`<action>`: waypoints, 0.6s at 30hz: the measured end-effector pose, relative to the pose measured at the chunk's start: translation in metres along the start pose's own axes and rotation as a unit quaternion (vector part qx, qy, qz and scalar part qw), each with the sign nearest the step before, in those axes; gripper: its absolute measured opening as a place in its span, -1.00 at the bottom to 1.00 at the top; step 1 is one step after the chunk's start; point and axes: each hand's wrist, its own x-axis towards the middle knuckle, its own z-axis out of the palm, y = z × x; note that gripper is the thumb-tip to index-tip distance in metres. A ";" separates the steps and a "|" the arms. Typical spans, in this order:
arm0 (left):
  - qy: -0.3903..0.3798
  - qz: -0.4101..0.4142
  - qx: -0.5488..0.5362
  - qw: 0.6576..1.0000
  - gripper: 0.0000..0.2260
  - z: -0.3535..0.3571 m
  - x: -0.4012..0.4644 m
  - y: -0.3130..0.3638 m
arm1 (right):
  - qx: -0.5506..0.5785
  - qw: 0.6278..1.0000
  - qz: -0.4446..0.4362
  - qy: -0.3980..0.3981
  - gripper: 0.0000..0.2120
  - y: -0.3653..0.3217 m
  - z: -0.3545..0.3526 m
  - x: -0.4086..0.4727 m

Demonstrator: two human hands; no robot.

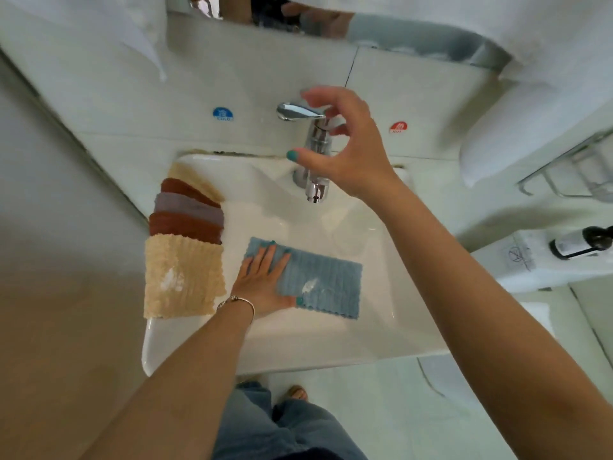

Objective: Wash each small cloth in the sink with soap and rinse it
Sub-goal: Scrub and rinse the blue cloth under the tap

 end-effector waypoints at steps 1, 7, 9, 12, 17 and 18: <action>0.000 0.000 -0.003 1.000 -0.06 0.000 0.000 0.000 | -0.029 0.999 -0.028 0.002 -0.45 -0.002 0.001 0.014; 0.003 -0.002 -0.001 1.000 -0.06 0.001 0.003 -0.001 | -0.122 0.976 -0.021 -0.177 -0.74 -0.001 0.013 0.073; 0.008 0.000 -0.005 1.000 -0.06 0.002 0.004 -0.002 | -0.104 0.976 0.004 -0.193 -0.82 0.002 0.016 0.078; 0.014 0.003 -0.002 1.000 -0.07 0.004 0.005 -0.004 | -0.035 0.984 0.021 -0.172 -0.75 0.005 0.019 0.080; 0.018 0.002 -0.005 1.000 -0.06 0.006 0.005 -0.004 | -0.006 0.986 0.042 -0.162 -0.78 0.006 0.021 0.080; 0.018 0.003 -0.006 1.000 -0.07 0.006 0.005 -0.005 | -0.002 0.986 0.042 -0.164 -0.78 0.006 0.020 0.080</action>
